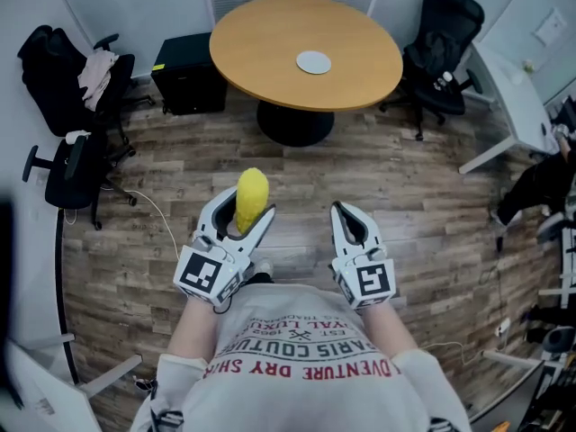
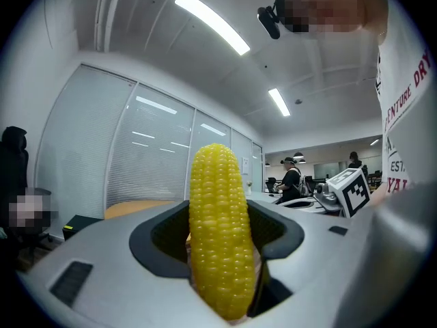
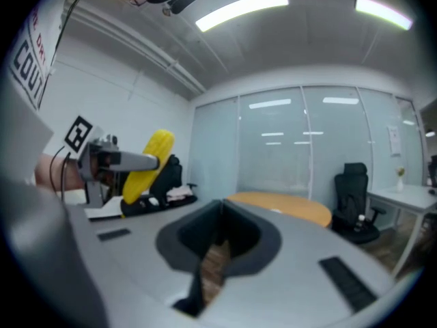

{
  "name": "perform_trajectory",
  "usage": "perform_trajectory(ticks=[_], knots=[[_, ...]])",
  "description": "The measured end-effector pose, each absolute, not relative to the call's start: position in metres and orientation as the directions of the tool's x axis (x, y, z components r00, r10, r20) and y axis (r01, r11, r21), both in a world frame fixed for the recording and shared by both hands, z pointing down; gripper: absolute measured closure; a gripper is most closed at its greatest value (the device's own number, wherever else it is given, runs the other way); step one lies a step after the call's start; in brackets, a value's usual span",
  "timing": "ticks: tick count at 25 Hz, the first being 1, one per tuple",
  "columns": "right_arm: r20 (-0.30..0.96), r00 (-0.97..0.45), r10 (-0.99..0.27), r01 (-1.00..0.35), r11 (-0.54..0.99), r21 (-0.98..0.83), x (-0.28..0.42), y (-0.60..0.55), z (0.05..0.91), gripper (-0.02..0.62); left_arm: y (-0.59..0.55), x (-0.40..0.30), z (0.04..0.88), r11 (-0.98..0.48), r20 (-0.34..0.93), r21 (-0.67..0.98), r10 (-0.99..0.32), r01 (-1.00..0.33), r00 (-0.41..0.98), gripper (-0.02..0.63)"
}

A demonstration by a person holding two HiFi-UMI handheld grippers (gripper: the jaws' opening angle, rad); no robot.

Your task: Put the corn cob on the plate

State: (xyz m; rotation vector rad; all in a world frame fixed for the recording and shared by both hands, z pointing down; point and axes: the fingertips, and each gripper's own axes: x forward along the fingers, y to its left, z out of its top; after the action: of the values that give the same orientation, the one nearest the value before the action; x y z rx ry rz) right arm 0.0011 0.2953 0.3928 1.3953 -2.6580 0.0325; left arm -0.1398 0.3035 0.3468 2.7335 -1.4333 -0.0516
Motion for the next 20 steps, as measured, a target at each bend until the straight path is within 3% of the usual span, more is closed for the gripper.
perform_trajectory(ticks=[10, 20], knots=[[0.193, -0.488, -0.851, -0.863, 0.503, 0.038, -0.056, 0.225, 0.406, 0.565, 0.215, -0.196, 0.349, -0.644, -0.008, 0.090, -0.763, -0.760, 0.646, 0.328], [0.217, -0.491, -0.844, -0.864, 0.503, 0.001, -0.050, 0.152, 0.427, 0.565, 0.145, -0.192, 0.368, -0.635, 0.010, 0.117, -0.768, -0.764, 0.640, 0.328]])
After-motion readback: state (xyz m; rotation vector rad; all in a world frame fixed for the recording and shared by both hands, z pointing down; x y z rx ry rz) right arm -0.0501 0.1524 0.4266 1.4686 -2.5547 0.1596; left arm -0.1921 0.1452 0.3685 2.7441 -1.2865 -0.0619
